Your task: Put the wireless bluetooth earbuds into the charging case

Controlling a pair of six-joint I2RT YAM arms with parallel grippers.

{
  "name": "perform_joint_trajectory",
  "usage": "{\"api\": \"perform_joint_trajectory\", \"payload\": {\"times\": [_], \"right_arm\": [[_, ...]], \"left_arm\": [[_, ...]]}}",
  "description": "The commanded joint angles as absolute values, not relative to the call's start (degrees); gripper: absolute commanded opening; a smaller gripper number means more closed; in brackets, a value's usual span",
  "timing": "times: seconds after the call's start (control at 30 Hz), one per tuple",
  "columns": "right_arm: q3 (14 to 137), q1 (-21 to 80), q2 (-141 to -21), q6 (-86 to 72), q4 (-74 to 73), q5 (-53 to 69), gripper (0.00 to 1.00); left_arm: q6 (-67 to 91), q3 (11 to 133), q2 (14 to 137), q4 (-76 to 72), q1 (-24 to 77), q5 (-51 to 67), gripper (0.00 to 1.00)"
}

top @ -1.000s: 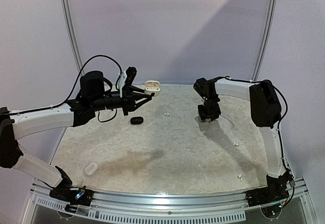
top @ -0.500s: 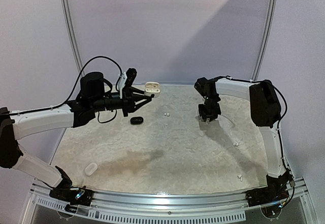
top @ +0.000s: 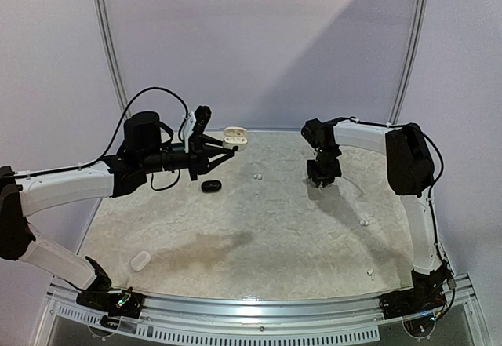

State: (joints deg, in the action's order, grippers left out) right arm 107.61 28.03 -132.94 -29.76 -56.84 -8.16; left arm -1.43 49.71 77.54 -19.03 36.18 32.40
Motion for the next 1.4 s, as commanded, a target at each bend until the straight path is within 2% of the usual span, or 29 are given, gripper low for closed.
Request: {"api": "perform_joint_trajectory", "payload": {"times": [0.0, 0.13, 0.3, 0.43, 0.63, 0.93, 1.1, 1.37], "right_arm": [[108.56, 27.46, -134.71, -29.76, -57.30, -7.14, 0.06], [109.36, 27.45, -131.46, -28.24, -55.35, -5.67, 0.03], [109.41, 29.63, -120.27, -24.59, -46.54, -4.85, 0.00], [105.24, 35.54, -108.42, -17.82, -29.73, -6.75, 0.00], [93.23, 44.82, -95.69, -8.94, 4.38, -4.19, 0.00], [92.38, 53.74, -99.24, -4.21, 24.67, 6.84, 0.00], [91.82, 54.53, -102.23, -5.86, 29.34, 9.58, 0.00], [90.87, 55.63, -105.18, -4.98, 29.63, 7.40, 0.00]], "left_arm": [[-1.97, 48.61, 76.33, -19.98, 35.60, 32.52, 0.00], [-2.10, 48.45, 76.30, -20.90, 35.60, 32.10, 0.00], [-1.50, 48.16, 76.62, -26.56, 35.60, 28.95, 0.00], [-2.74, 48.18, 77.60, -31.88, 35.68, 24.42, 0.00], [-4.34, 49.36, 79.50, -38.16, 36.34, 16.57, 0.00], [-4.60, 50.78, 80.10, -40.81, 37.21, 14.42, 0.00], [-5.39, 51.08, 80.03, -42.18, 37.35, 13.96, 0.00], [-4.60, 51.25, 79.88, -42.67, 37.35, 14.17, 0.00]]}}
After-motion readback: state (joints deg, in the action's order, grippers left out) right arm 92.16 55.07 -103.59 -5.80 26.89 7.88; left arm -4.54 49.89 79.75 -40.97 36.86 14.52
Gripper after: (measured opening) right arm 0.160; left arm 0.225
